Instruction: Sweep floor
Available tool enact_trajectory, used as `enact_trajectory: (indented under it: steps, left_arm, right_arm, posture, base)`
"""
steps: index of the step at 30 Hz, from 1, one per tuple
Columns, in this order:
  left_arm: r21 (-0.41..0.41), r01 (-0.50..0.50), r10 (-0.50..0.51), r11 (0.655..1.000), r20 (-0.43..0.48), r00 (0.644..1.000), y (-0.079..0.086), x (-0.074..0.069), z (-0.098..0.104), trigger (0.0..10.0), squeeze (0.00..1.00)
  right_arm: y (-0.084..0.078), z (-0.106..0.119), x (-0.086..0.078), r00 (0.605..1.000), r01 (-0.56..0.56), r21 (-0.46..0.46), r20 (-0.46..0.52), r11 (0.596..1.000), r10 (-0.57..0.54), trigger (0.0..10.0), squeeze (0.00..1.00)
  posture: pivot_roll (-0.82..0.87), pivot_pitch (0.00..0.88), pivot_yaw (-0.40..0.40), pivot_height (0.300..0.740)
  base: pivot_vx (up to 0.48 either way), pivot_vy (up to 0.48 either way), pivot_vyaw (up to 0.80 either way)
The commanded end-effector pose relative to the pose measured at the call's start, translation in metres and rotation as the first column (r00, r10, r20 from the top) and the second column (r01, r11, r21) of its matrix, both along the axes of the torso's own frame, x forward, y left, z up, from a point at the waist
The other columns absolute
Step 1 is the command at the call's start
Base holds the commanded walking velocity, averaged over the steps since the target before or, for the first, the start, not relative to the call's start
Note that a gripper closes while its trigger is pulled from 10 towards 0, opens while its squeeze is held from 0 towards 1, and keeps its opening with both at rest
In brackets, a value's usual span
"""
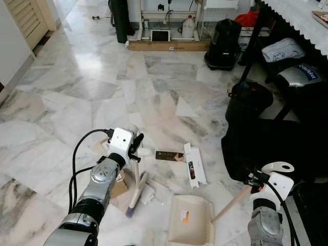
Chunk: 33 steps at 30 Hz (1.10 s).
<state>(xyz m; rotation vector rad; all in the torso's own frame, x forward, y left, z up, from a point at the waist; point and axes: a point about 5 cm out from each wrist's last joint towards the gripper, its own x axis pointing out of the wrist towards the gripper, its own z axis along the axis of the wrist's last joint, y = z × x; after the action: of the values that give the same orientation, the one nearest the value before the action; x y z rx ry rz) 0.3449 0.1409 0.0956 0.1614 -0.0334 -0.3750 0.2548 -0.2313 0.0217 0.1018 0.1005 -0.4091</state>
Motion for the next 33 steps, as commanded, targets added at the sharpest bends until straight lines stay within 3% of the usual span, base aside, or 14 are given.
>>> enact_trajectory:
  steps: [1, 11, 13, 14, 22, 26, 28, 33]
  left_arm:
    - [-0.032, 0.000, -0.002, 0.999, -0.034, 0.999, 0.004, 0.001, -0.001, 10.0, 0.00]
    - [-0.125, 0.051, -0.059, 0.991, -0.061, 0.996, 0.003, 0.005, 0.009, 10.0, 0.00]
    - [-0.170, 0.051, -0.062, 0.984, -0.061, 0.996, 0.000, 0.007, 0.014, 10.0, 0.00]
    - [-0.233, 0.053, -0.070, 0.971, -0.065, 0.995, -0.004, 0.009, 0.018, 10.0, 0.00]
    - [-0.350, 0.102, -0.138, 0.931, -0.078, 0.987, -0.017, 0.009, 0.026, 10.0, 0.00]
    - [-0.322, 0.096, -0.127, 0.942, -0.074, 0.989, -0.014, 0.009, 0.027, 10.0, 0.00]
    - [-0.287, 0.073, -0.090, 0.955, -0.046, 0.995, -0.006, 0.010, 0.033, 10.0, 0.00]
    - [-0.284, 0.047, -0.042, 0.958, 0.023, 0.999, 0.004, 0.014, 0.052, 10.0, 0.00]
  right_arm:
    - [0.000, 0.001, 0.000, 1.000, 0.004, 0.001, 0.011, 1.000, -0.004, 10.0, 0.00]
    - [0.004, 0.000, 0.003, 1.000, -0.007, 0.010, 0.007, 1.000, 0.007, 10.0, 0.00]
    - [0.005, 0.000, 0.003, 1.000, -0.010, 0.011, 0.007, 1.000, 0.010, 10.0, 0.00]
    - [0.005, 0.000, 0.003, 1.000, -0.011, 0.012, 0.007, 1.000, 0.011, 10.0, 0.00]
    - [0.005, 0.001, 0.004, 1.000, -0.006, 0.013, 0.010, 1.000, 0.006, 10.0, 0.00]
    - [0.005, 0.001, 0.005, 1.000, -0.006, 0.013, 0.011, 1.000, 0.006, 10.0, 0.00]
    - [0.004, 0.001, 0.005, 1.000, -0.006, 0.013, 0.013, 1.000, 0.006, 10.0, 0.00]
    - [0.003, 0.002, 0.006, 1.000, 0.002, 0.023, 0.018, 1.000, -0.003, 10.0, 0.00]
  posture:
    - [0.02, 0.146, -0.031, 0.740]
    - [0.03, 0.143, -0.029, 0.740]
    - [0.02, 0.143, -0.028, 0.740]
    - [0.02, 0.141, -0.027, 0.740]
    - [0.02, 0.137, -0.028, 0.740]
    - [0.03, 0.137, -0.029, 0.740]
    - [0.03, 0.136, -0.030, 0.740]
    - [0.03, 0.135, -0.031, 0.740]
  base:
    - [0.000, 0.000, 0.00]
    - [0.000, 0.000, 0.00]
    - [0.000, 0.000, 0.00]
    - [0.000, 0.000, 0.00]
    - [0.000, 0.000, 0.00]
    - [0.000, 0.000, 0.00]
    - [0.000, 0.000, 0.00]
    - [0.000, 0.000, 0.00]
